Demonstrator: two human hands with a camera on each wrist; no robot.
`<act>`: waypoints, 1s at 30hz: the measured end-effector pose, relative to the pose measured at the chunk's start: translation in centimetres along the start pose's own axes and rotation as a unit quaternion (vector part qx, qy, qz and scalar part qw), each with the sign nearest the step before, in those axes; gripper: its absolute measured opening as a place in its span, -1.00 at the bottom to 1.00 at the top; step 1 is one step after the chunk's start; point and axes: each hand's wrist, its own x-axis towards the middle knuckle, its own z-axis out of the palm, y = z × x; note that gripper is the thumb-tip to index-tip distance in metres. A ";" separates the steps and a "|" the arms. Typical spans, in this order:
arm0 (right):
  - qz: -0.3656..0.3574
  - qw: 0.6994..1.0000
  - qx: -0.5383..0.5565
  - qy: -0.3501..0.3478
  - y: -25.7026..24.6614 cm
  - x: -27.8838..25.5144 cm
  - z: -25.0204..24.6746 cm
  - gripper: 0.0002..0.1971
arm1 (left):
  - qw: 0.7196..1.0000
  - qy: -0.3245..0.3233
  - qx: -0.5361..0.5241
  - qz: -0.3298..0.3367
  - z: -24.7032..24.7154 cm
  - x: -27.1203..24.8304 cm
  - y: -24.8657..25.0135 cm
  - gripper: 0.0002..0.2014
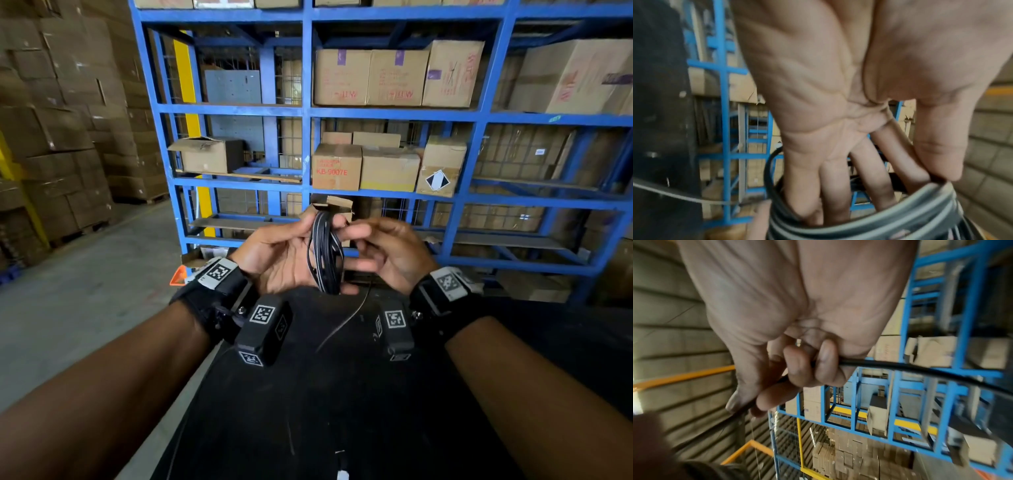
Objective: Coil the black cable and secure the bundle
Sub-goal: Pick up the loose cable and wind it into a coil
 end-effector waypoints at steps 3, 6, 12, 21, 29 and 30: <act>0.032 0.997 0.054 0.039 2.6 -0.8 0.0 -0.91 | 0.996 -0.001 -0.044 0.082 0.3 1.1 0.2 -0.61; 0.059 0.995 0.051 0.064 4.8 -2.4 0.6 -0.80 | 0.982 0.098 -0.056 0.153 0.1 2.1 0.9 -0.60; 0.054 0.985 -0.161 0.038 5.6 -5.1 1.9 -0.81 | 0.924 0.334 0.075 0.171 -0.9 2.4 1.6 -0.62; -0.050 0.905 -0.422 0.019 -0.8 -4.1 0.2 -0.88 | 0.850 0.344 0.398 0.005 -1.2 0.9 0.6 -0.65; -0.087 0.922 -0.377 -0.025 -4.5 -1.7 -0.5 -0.80 | 0.941 0.221 0.233 -0.103 -0.1 -0.5 -1.4 -0.62; -0.085 0.934 -0.346 -0.021 -4.4 -1.6 -0.6 -0.79 | 0.958 0.191 0.189 -0.097 0.1 -0.5 -1.6 -0.62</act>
